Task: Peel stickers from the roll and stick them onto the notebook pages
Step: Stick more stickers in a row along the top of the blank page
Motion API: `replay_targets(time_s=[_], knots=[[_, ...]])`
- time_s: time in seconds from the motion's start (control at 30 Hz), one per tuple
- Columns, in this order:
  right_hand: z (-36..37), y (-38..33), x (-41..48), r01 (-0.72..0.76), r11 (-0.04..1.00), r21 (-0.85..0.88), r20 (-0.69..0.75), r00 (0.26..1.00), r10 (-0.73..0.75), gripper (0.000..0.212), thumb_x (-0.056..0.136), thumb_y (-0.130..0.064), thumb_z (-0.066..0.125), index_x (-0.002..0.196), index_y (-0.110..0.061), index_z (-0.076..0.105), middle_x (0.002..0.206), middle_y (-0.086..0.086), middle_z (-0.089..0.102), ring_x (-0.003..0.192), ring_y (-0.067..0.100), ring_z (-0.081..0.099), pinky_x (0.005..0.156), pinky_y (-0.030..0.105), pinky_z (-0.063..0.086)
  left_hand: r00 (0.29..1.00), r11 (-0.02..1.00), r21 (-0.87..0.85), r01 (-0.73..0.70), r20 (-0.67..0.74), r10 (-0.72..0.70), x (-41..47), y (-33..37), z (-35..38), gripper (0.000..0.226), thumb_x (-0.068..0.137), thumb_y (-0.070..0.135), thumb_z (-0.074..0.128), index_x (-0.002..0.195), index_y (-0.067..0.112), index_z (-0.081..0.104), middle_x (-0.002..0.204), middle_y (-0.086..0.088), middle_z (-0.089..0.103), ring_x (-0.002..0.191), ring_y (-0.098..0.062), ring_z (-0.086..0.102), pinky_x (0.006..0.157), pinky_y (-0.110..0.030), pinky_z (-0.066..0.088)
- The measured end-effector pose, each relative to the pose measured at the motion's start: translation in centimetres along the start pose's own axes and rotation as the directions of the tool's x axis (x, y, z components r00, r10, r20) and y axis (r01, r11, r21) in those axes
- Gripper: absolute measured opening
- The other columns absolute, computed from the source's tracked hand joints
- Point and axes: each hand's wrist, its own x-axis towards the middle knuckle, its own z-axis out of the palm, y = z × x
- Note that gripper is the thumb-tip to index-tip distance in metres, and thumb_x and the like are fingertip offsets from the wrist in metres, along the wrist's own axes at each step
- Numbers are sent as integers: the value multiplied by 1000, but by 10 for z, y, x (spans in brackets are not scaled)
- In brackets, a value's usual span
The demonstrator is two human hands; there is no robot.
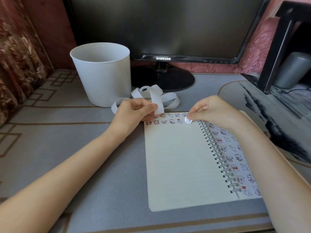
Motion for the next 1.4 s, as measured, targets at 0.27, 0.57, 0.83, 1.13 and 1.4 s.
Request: replay_targets(time_s=[0.27,0.57,0.83,1.13,1.4], knots=[[2,-1,0,18,999,-48,-29,999,-19,6,76,-16,77,78,-13,73,78,3,74,76,14,65,85,33,50,1000,1000,-1,-2,2,2,-1,0,0,13,87,11,65,75,8,70,68,-1,67,69,-10,66,71,-19,57],[4,0,1,13,998,-66,-41,999,-16,8,75,-17,78,81,-12,73,81,4,74,82,17,67,83,30,49,1000,1000,-5,2,12,-2,0,0,0,14,87,11,65,74,9,69,69,-2,68,70,-10,66,70,-17,56],[4,0,1,16,997,-75,-46,999,-20,9,77,-17,77,82,-12,73,81,3,73,76,13,64,67,22,45,1000,1000,-7,-6,15,6,0,0,-1,14,87,11,65,74,9,69,69,-2,68,67,-8,66,70,-18,56],[7,2,2,40,993,-112,-52,998,-46,7,76,-17,77,73,-18,71,72,-1,71,58,4,56,54,20,37,1000,1000,-9,-3,21,3,0,-1,-1,15,87,10,65,73,10,69,62,5,68,66,-7,66,69,-17,56],[11,5,3,74,982,-173,-87,992,-90,9,74,-19,77,71,-18,69,60,-10,62,54,1,52,57,23,37,1000,1000,-3,-6,27,6,1,-2,-1,14,87,11,65,74,9,69,62,5,67,69,-10,66,72,-18,56]])
